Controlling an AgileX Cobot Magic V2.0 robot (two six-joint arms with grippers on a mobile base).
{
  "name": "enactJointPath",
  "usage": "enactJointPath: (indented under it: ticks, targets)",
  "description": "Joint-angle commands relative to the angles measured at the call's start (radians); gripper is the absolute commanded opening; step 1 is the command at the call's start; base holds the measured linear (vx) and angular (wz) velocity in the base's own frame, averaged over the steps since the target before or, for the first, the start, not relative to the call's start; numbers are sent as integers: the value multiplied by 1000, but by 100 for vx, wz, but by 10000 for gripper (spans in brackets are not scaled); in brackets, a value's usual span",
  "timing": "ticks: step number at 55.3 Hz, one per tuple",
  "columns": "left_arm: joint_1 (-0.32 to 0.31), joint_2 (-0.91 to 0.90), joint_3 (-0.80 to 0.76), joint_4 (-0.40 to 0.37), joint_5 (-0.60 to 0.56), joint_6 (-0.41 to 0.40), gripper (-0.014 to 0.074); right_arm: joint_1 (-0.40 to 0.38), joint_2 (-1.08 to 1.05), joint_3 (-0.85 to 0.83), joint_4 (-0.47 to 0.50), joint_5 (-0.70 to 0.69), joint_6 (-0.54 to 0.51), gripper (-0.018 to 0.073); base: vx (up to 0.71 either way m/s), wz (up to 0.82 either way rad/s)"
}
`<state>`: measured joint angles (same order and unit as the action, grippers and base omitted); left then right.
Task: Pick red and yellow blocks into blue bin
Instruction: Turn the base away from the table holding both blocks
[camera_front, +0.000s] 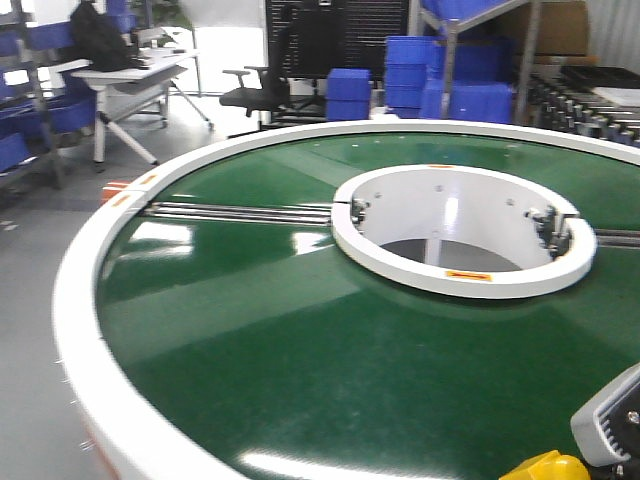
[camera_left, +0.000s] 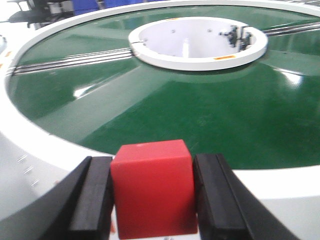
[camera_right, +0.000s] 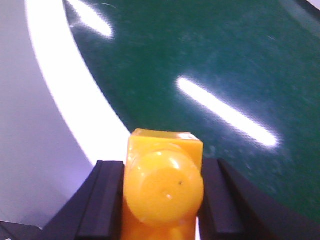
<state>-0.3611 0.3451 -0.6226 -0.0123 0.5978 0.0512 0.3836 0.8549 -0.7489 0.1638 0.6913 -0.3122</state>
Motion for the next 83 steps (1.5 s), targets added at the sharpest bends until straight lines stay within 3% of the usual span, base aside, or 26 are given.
enactJointPath:
  ticks: [1, 46, 83]
  targets:
    - [-5, 9, -25, -1, -87, 0, 282, 1, -11, -27, 1, -57, -5, 265, -10, 39]
    - [-5, 9, -25, -1, -87, 0, 282, 1, -11, -27, 1, -45, -5, 265, -12, 47]
    - [-5, 9, -25, -1, -87, 0, 282, 1, -11, -27, 1, -42, -5, 265, -10, 69]
